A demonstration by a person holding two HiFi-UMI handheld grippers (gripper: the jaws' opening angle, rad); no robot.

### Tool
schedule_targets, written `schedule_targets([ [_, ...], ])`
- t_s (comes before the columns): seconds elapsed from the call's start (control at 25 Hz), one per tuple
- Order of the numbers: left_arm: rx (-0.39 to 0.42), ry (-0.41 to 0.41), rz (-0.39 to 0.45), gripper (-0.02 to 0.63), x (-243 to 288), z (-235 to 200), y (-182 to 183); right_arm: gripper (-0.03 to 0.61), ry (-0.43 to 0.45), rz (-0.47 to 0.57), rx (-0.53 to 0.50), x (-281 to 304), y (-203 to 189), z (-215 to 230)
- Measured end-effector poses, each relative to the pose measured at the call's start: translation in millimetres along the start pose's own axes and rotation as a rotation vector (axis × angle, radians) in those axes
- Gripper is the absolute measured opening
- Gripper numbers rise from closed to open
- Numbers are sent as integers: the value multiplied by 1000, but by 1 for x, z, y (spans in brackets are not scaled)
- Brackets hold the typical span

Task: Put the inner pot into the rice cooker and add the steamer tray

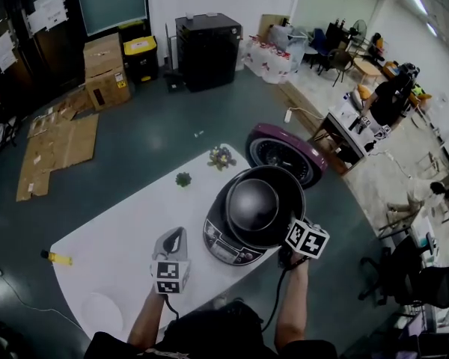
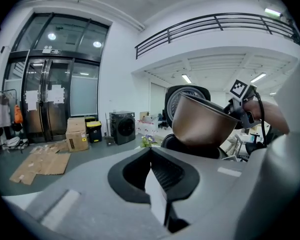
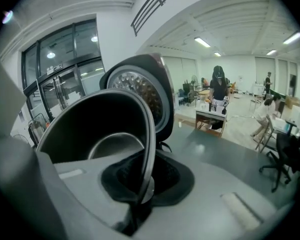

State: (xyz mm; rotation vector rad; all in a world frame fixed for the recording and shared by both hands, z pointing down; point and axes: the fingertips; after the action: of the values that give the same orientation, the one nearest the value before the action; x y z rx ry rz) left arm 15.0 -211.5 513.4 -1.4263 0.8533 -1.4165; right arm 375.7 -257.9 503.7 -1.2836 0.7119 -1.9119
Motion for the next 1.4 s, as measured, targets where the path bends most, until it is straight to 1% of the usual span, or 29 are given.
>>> schedule_targets([
  [0.12, -3, 10, -27, 11, 7, 1, -7, 12, 4, -41, 1, 17, -8, 5],
  [0.4, 7, 27, -59, 11, 19, -1, -16, 12, -3, -136, -10, 49, -29, 13],
  [0.68, 1, 33, -87, 11, 23, 0, -27, 12, -21, -199, 20, 58, -48, 22],
  [0.8, 0, 25, -103, 11, 26, 3, -33, 12, -32, -231, 4, 62, -55, 23],
  [0.96, 1, 14, -99, 11, 29, 7, -31, 14, -39, -263, -1, 69, -62, 25],
  [1.08, -5, 15, -116, 11, 31, 8, -39, 14, -45, -285, -7, 73, -65, 27],
  [1.24, 7, 13, -122, 11, 33, 10, -41, 14, -57, -310, -9, 77, -68, 29],
  [1.4, 10, 13, -124, 11, 32, 10, -41, 17, -79, -338, -49, 81, -69, 28],
])
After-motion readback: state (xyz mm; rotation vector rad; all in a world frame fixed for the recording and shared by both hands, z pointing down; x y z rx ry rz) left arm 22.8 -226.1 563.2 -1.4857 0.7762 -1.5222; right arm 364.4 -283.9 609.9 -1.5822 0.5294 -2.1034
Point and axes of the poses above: the fingertips, and each gripper's own axes: x forward along the fingers, z to its right, y out of its top, and after that the axes turned 14 degrees about y, right-handed
